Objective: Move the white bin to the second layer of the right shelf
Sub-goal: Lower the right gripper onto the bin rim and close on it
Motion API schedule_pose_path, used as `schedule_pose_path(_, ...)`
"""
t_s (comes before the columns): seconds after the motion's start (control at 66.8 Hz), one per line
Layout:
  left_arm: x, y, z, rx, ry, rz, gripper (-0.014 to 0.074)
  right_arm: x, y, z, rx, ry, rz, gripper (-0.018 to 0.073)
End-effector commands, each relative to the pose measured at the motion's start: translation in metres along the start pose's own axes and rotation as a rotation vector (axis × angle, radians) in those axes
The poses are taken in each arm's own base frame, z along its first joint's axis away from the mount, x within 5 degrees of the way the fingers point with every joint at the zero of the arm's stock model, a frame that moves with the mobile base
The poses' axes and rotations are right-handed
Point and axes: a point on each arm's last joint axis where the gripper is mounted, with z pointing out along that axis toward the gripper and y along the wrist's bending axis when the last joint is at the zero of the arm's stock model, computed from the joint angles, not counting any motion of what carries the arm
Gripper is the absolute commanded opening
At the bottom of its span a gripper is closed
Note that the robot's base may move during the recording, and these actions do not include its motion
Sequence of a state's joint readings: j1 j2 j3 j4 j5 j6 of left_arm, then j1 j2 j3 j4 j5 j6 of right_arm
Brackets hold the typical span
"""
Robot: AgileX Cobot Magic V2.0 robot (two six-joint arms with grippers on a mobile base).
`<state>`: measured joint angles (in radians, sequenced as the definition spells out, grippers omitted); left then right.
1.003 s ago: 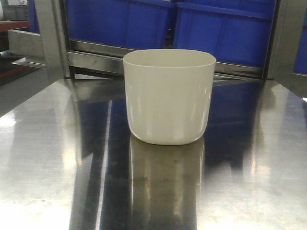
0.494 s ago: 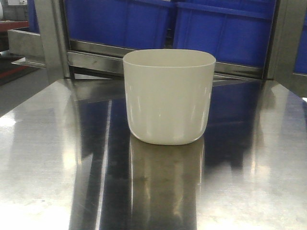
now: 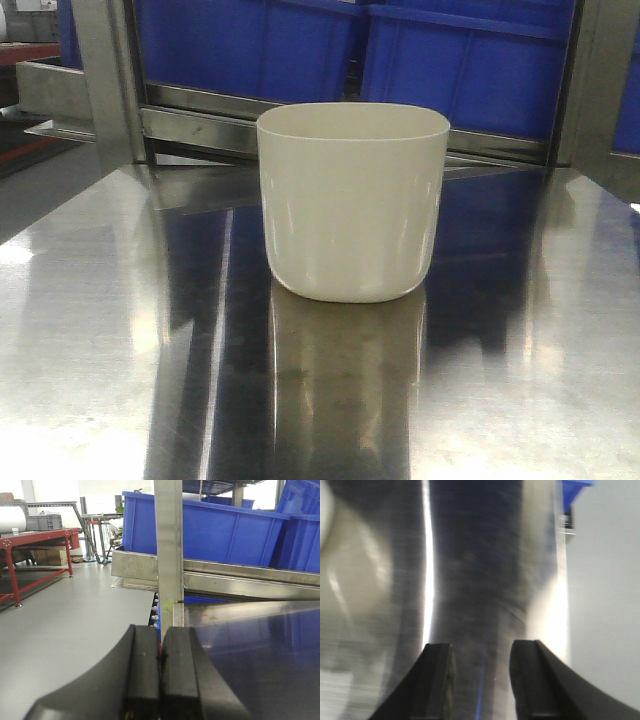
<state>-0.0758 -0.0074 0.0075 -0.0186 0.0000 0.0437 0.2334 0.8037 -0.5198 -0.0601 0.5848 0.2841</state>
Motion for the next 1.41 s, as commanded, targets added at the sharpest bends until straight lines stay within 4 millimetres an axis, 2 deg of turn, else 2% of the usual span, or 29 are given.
schedule_pose_path(0.0,0.004,0.000,-0.001,0.001,-0.059,-0.005,0.0085,-0.029,0.018,0.000,-0.055,-0.056,-0.053,0.0403)
schedule_pose_path(0.12,0.004,0.000,-0.001,0.001,-0.059,-0.005,0.0085,-0.049,0.038,0.010,-0.082,0.020,-0.090,0.0403)
schedule_pose_path(0.374,0.004,0.000,-0.001,0.001,-0.059,-0.005,0.0085,-0.098,0.061,0.032,0.004,0.230,0.075,0.0403)
schedule_pose_path(0.554,0.004,0.000,-0.001,0.001,-0.059,-0.005,0.0085,-0.134,0.083,0.033,-0.012,0.236,0.075,0.0403)
schedule_pose_path(0.703,0.004,0.000,-0.001,0.001,-0.059,-0.005,0.0085,-0.154,0.106,0.040,-0.044,0.236,0.051,0.0403)
schedule_pose_path(0.883,0.004,0.000,-0.001,0.001,-0.059,-0.005,0.0085,-0.169,0.130,0.046,-0.080,0.231,0.021,0.0403)
schedule_pose_path(1.003,0.004,0.000,-0.001,0.001,-0.059,-0.005,0.0085,-0.174,0.138,0.058,-0.082,0.236,0.015,0.0403)
schedule_pose_path(1.212,0.004,0.000,-0.001,0.001,-0.059,-0.005,0.0085,-0.173,0.144,0.083,-0.074,0.259,0.014,0.0403)
schedule_pose_path(1.392,0.004,0.000,-0.001,0.001,-0.059,-0.005,0.0085,-0.170,0.139,0.109,-0.041,0.299,0.068,0.0403)
